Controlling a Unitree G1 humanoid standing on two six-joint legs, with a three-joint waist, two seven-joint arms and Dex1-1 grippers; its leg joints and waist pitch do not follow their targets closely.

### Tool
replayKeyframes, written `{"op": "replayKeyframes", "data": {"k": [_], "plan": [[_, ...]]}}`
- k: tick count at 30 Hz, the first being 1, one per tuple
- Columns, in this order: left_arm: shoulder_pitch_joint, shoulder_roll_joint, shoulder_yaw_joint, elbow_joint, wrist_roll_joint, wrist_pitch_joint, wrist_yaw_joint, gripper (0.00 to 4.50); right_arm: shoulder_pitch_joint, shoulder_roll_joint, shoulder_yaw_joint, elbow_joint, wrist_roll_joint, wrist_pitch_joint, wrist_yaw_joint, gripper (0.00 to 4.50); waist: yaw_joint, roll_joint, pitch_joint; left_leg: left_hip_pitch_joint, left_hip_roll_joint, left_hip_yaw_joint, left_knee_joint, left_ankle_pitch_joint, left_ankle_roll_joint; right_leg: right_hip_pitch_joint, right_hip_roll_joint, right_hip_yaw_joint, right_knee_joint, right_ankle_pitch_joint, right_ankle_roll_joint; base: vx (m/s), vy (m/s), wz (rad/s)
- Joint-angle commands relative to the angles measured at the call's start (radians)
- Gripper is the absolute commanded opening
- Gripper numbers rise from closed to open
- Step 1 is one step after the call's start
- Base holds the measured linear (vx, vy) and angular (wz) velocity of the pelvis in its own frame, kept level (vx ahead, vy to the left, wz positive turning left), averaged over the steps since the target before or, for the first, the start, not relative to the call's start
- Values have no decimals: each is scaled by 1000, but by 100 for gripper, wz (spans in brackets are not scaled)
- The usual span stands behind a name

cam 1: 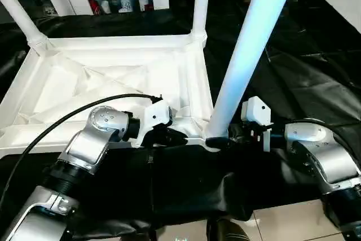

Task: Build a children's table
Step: Rotate leg to tighten

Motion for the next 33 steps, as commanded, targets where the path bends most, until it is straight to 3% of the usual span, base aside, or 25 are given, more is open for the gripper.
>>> {"op": "replayKeyframes", "data": {"k": [1,7,9,10,12,17,18,19,21,24,25,33], "plan": [[3,-11,-4,11,-27,-7,0,0,-1,5,32,17,-9,-10,21,267,1,-19,-80,17,48,-15,-52,-104,146,64,-48,40,-47,-165,-278,0,0,0],[15,-8,-4,2,-25,-2,0,0,6,14,37,27,-21,-17,20,256,1,-21,-82,17,47,-16,-51,-100,146,65,-47,40,-44,-157,-279,0,0,0],[17,-6,-4,2,-24,-2,0,0,7,16,38,27,-20,-16,21,256,1,-21,-82,17,47,-16,-51,-97,148,65,-47,40,-43,-153,-280,0,0,0],[17,-5,-4,1,-24,-1,-2,0,8,18,39,26,-20,-15,21,255,2,-15,-82,17,47,-16,-50,-94,149,66,-48,40,-42,-144,-284,0,0,0],[18,-7,-3,1,-26,-1,-3,0,10,22,37,31,-19,-14,17,255,1,-19,-83,17,47,-16,-50,-94,150,67,-47,40,-42,-137,-287,0,0,0],[15,-28,9,15,-12,19,60,0,12,76,12,68,-27,-7,-77,254,-2,-18,-78,15,46,-16,-52,-126,136,63,-49,40,-48,-194,-276,0,0,0],[5,-48,18,37,-2,29,106,0,6,119,-5,106,-46,-31,-155,254,-6,-21,-74,14,44,-17,-55,-153,113,61,-47,39,-55,-248,-261,0,0,0],[4,-51,20,40,0,30,113,0,5,127,-9,112,-49,-33,-169,254,-6,-21,-74,14,44,-17,-55,-153,113,61,-47,39,-55,-248,-261,0,0,0],[-3,-62,22,58,9,33,142,0,-1,160,-25,139,-55,-22,-233,254,-11,-25,-73,13,41,-23,-59,-189,80,64,-51,37,-64,-341,-223,0,0,0],[-46,-115,38,140,54,51,280,0,-18,273,-69,212,-69,-2,-428,254,-20,-19,-67,23,40,-23,-63,-243,55,51,-48,38,-78,-428,-199,0,0,0],[-58,-126,38,159,67,58,312,0,-23,296,-73,227,-84,-22,-473,254,-23,-20,-69,21,40,-26,-66,-250,40,54,-50,36,-78,-446,-188,0,0,0],[-126,-212,37,263,115,65,480,0,-82,466,-154,376,-179,-38,-923,244,-30,-14,-71,26,38,-27,-72,-291,14,45,-48,36,-88,-463,-162,0,0,0]]}}
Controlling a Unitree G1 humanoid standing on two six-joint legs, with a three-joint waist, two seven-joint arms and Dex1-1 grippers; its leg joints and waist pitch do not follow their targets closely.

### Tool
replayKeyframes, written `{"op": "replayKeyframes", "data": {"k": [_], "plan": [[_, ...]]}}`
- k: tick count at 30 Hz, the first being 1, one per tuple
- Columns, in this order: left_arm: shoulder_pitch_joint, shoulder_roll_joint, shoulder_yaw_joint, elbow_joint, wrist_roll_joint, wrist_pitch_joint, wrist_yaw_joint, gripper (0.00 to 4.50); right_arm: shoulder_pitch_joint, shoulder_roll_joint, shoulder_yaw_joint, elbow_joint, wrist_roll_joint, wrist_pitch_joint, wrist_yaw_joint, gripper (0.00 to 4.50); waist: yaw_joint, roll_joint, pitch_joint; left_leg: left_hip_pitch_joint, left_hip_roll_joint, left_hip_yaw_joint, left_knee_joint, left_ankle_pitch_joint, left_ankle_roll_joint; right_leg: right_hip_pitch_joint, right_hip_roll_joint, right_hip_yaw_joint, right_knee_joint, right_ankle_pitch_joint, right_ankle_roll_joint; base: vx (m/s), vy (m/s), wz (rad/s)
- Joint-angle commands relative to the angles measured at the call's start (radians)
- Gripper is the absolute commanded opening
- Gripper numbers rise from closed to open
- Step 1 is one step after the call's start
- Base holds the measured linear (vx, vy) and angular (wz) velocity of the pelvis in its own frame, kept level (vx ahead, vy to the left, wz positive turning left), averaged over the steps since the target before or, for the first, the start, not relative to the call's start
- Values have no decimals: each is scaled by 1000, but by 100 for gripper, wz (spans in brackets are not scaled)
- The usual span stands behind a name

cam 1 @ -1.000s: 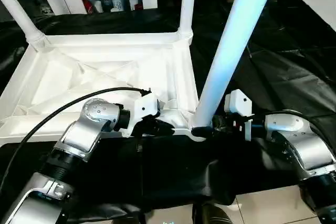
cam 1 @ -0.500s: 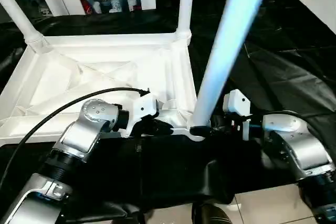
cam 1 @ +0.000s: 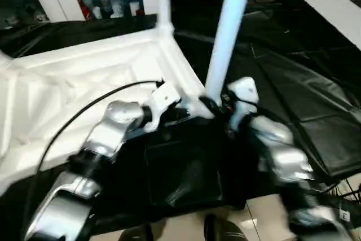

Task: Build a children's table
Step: Rotate leg to tighten

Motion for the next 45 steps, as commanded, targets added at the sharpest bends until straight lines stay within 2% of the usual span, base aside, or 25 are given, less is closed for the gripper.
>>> {"op": "replayKeyframes", "data": {"k": [1,5,9,10,12,15,17,18,20,21,23,24,26,27,28,29,30,31,34,36,39,42,45], "plan": [[9,-28,-12,51,10,5,36,0,17,38,-21,105,-40,31,-134,244,4,-7,-67,19,40,-25,-77,-293,23,37,-47,35,-85,-463,-163,0,0,0],[-2,-44,-19,74,20,-11,39,0,-12,85,-23,152,-56,-3,-197,244,4,-8,-68,17,39,-26,-80,-313,24,38,-46,35,-83,-443,-154,0,0,0],[-2,-34,-28,73,19,-12,13,0,-23,103,-43,148,-9,-32,-150,244,2,-6,-68,16,41,-28,-83,-336,28,40,-47,35,-84,-449,-148,0,0,0],[-3,-33,-28,77,19,-15,14,0,-25,104,-42,149,-13,-39,-152,278,1,-6,-68,15,41,-28,-83,-339,27,38,-46,35,-84,-445,-151,0,0,0],[-1,-25,-31,77,16,-18,0,0,-26,101,-53,136,-8,-53,-152,289,1,-1,-70,17,41,-27,-82,-339,26,39,-47,36,-83,-433,-158,0,0,0],[3,-15,-33,72,13,-23,-25,0,-27,80,-56,104,-13,-63,-152,322,6,-4,-75,18,41,-22,-78,-293,35,41,-44,38,-76,-353,-184,0,0,0],[12,1,-35,53,10,-21,-52,0,-19,33,-52,34,-21,-47,-123,335,12,-6,-80,14,41,-19,-75,-237,51,51,-43,38,-67,-275,-206,0,0,0],[13,3,-36,50,9,-19,-56,0,-18,27,-52,24,-20,-43,-117,335,14,-5,-82,16,41,-17,-72,-222,58,50,-43,38,-65,-253,-212,0,0,0],[17,11,-36,46,14,-21,-57,0,-12,-2,-54,-15,-25,-18,-94,366,16,-8,-85,15,40,-14,-68,-177,82,53,-41,39,-58,-191,-230,0,0,0],[22,23,-38,40,13,-27,-73,0,4,-38,-51,-76,-1,11,-23,366,17,-9,-88,9,40,-14,-66,-139,97,58,-43,38,-52,-150,-244,0,0,0],[32,43,-40,20,8,-34,-101,0,37,-105,-32,-160,35,55,104,366,25,-10,-88,12,43,-14,-64,-123,119,61,-40,37,-48,-115,-249,0,0,0],[39,53,-41,7,3,-39,-120,0,56,-142,-20,-199,56,77,169,366,28,-9,-88,8,44,-16,-63,-115,131,66,-42,36,-44,-102,-252,0,0,0],[70,98,-50,-56,-33,-69,-225,0,122,-269,20,-306,121,92,386,366,34,-11,-89,10,47,-16,-61,-106,142,67,-42,37,-41,-83,-258,0,0,0],[78,109,-54,-72,-46,-82,-259,0,136,-294,26,-326,140,94,432,366,38,-12,-88,8,47,-17,-60,-106,152,71,-44,38,-39,-72,-260,0,0,0],[85,118,-55,-88,-56,-69,-281,0,147,-317,33,-341,162,98,474,366,36,-11,-89,7,48,-16,-59,-107,160,69,-45,38,-39,-68,-270,0,0,0],[98,138,-61,-113,-68,-79,-323,0,165,-356,48,-359,188,102,544,366,33,-14,-88,9,46,-15,-58,-119,161,67,-45,37,-42,-91,-279,0,0,0],[102,145,-63,-121,-73,-86,-338,0,170,-369,54,-364,193,103,565,366,35,-14,-88,8,48,-16,-59,-123,159,69,-47,37,-43,-103,-280,0,0,0],[112,157,-66,-141,-87,-96,-370,0,178,-391,65,-371,202,101,605,366,35,-12,-85,10,50,-15,-61,-136,154,64,-48,37,-47,-136,-280,0,0,0],[126,180,-74,-176,-98,-84,-407,0,175,-412,86,-374,207,113,660,366,35,-12,-83,15,52,-14,-63,-167,129,58,-47,38,-51,-206,-271,0,0,0],[130,191,-77,-191,-104,-72,-416,0,168,-430,118,-375,189,128,706,366,35,-13,-81,14,54,-16,-65,-171,120,57,-47,38,-52,-223,-264,0,0,0],[133,194,-75,-200,-111,-67,-423,0,157,-440,148,-355,157,121,720,366,35,-15,-84,15,53,-15,-63,-153,114,58,-46,39,-48,-203,-263,0,0,0],[136,196,-74,-201,-113,-70,-428,0,137,-444,181,-302,88,67,710,366,35,-15,-87,13,50,-14,-60,-130,118,58,-47,39,-44,-175,-266,0,0,0],[136,193,-71,-199,-112,-69,-430,0,111,-411,163,-256,95,46,679,366,35,-15,-91,13,48,-13,-55,-110,127,62,-48,39,-40,-139,-280,0,0,0]]}}
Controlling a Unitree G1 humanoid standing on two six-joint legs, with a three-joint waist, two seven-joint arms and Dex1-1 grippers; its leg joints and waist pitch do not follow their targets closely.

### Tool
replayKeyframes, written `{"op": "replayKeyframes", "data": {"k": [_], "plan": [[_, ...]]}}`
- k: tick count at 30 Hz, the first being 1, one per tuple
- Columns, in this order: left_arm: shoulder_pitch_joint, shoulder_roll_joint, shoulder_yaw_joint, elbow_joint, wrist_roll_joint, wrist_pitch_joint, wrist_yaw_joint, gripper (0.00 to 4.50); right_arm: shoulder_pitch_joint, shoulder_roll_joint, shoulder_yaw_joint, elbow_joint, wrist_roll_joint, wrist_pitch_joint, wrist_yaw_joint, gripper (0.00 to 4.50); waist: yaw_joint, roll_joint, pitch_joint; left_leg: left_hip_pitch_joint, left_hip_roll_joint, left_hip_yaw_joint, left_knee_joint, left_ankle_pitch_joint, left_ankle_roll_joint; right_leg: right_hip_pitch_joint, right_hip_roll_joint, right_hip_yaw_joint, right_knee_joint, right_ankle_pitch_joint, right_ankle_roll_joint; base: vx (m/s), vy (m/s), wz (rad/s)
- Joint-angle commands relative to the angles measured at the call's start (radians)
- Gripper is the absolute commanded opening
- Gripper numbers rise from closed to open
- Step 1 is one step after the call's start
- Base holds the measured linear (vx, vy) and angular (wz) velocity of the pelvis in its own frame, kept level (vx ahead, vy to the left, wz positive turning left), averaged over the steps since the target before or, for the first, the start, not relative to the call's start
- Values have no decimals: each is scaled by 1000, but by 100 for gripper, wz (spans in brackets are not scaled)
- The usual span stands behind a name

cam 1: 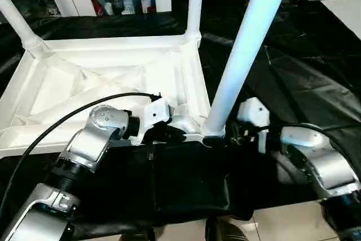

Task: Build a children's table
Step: Rotate leg to tighten

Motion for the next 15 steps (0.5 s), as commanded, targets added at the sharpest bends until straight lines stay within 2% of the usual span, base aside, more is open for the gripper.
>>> {"op": "replayKeyframes", "data": {"k": [1,6,15], "plan": [[9,-2,-19,-7,-16,5,-24,0,-26,28,-23,25,16,-12,-19,366,0,-11,-88,18,45,-14,-53,-104,126,63,-47,40,-41,-126,-285,0,0,0],[6,-1,-20,-4,-15,7,-28,0,-33,33,-29,30,33,2,3,366,1,-8,-89,19,47,-15,-51,-94,136,66,-45,39,-36,-97,-297,0,0,0],[-1,-4,-24,9,-10,2,-29,0,-10,18,-22,44,30,-13,46,289,2,-6,-91,19,46,-15,-49,-91,141,67,-43,38,-34,-78,-309,0,0,0]]}}
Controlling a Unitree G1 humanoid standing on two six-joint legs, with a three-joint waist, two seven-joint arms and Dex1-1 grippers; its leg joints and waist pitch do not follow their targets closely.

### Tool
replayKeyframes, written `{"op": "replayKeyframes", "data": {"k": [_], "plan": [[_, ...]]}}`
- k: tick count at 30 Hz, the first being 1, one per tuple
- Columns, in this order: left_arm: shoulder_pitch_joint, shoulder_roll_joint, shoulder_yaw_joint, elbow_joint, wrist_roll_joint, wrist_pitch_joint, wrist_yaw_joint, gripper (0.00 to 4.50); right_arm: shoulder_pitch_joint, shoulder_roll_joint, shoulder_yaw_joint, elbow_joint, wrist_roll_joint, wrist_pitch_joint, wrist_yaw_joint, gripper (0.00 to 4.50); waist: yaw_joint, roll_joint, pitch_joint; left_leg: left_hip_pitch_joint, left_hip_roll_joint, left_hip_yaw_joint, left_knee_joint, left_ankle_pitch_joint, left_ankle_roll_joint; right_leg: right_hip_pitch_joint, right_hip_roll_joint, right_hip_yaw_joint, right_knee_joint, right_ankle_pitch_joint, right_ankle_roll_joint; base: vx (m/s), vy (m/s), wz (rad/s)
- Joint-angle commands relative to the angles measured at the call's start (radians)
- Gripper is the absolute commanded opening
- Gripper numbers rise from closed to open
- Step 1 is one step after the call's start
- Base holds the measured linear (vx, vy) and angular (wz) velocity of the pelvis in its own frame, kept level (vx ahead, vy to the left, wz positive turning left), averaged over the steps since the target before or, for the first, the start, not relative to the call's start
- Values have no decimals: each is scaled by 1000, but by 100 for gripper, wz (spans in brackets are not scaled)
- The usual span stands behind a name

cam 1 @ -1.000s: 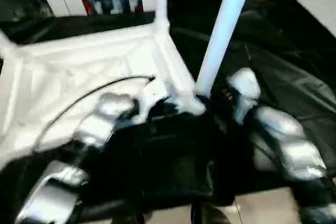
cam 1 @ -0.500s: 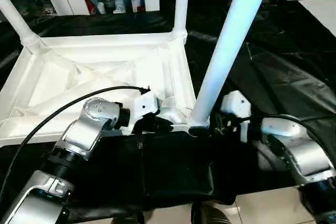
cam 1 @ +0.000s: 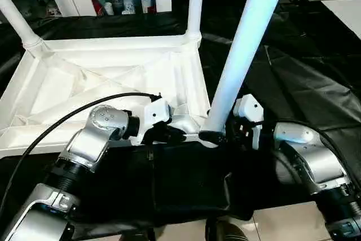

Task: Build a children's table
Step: Rotate leg to tighten

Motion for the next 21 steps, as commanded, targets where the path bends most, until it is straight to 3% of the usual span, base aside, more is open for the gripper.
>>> {"op": "replayKeyframes", "data": {"k": [1,7,11,17,19,20,21], "plan": [[-1,-3,-24,7,-9,1,-29,0,9,-19,-1,10,-9,-9,17,284,1,-7,-91,19,46,-15,-51,-92,141,68,-43,38,-35,-76,-309,0,0,0],[2,-5,-26,7,-8,0,-28,0,19,-22,3,11,-7,-6,27,255,2,-7,-93,19,45,-15,-49,-87,143,69,-44,38,-34,-71,-312,0,0,0],[1,-5,-24,8,-7,1,-23,0,24,-14,3,11,-6,1,26,252,2,-15,-89,18,46,-15,-49,-104,138,67,-44,38,-38,-116,-301,0,0,0],[-3,-17,-5,15,0,28,31,0,21,31,-21,43,-1,17,-40,249,2,-14,-88,18,45,-16,-50,-123,124,63,-46,39,-41,-166,-285,0,0,0],[-19,-44,5,47,15,45,93,0,15,99,-66,87,5,40,-169,248,1,-11,-87,17,44,-16,-51,-135,113,61,-46,39,-46,-187,-281,0,0,0],[-35,-64,9,77,29,52,135,0,13,144,-88,114,-4,43,-258,248,-3,-13,-84,18,42,-18,-54,-175,79,58,-46,38,-52,-256,-261,0,0,0],[-40,-70,10,87,33,54,148,0,12,157,-94,122,-8,44,-285,248,-5,-13,-82,18,42,-18,-55,-195,68,55,-46,39,-56,-284,-254,0,0,0]]}}
